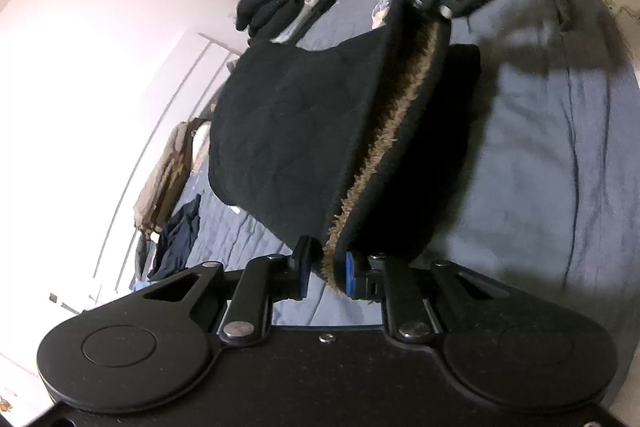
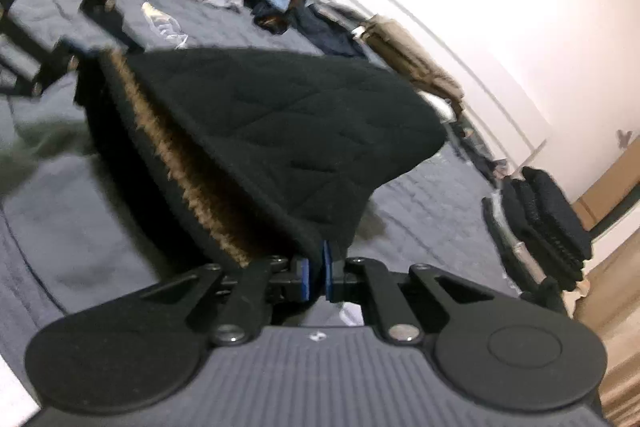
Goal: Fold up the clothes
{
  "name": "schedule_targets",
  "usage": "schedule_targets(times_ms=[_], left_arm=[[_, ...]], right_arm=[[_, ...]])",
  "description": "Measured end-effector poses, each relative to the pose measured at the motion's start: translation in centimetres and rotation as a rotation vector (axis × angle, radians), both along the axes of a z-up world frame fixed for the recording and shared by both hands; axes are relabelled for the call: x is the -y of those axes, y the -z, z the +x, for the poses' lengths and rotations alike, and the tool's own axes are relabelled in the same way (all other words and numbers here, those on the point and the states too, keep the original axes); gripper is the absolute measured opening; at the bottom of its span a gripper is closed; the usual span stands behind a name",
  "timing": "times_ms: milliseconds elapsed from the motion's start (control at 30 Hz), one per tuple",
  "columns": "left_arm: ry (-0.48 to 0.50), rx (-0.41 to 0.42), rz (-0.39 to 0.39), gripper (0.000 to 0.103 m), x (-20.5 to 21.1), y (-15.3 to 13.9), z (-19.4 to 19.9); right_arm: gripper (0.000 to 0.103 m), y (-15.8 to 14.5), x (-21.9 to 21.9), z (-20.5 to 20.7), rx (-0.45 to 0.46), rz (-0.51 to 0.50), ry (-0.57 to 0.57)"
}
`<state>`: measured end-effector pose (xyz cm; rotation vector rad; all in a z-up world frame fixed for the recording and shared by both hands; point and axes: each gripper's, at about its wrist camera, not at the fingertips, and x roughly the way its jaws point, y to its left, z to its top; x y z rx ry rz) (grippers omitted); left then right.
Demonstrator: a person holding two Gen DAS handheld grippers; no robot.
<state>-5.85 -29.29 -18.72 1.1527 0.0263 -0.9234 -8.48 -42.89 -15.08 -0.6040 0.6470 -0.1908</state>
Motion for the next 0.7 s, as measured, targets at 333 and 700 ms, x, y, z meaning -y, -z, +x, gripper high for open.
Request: schedule_targets(times_ms=[333,700], left_arm=[[-0.017,0.010,-0.001,0.018,0.9,1.3,-0.3],[-0.026,-0.071,0.006,0.030,0.4,0.3,0.1]], right_arm=[[0.007,2.1,-0.2,1.0,-0.009,-0.085,-0.009],[0.033,0.9,0.8,1.2,-0.079,0.105,0.070]])
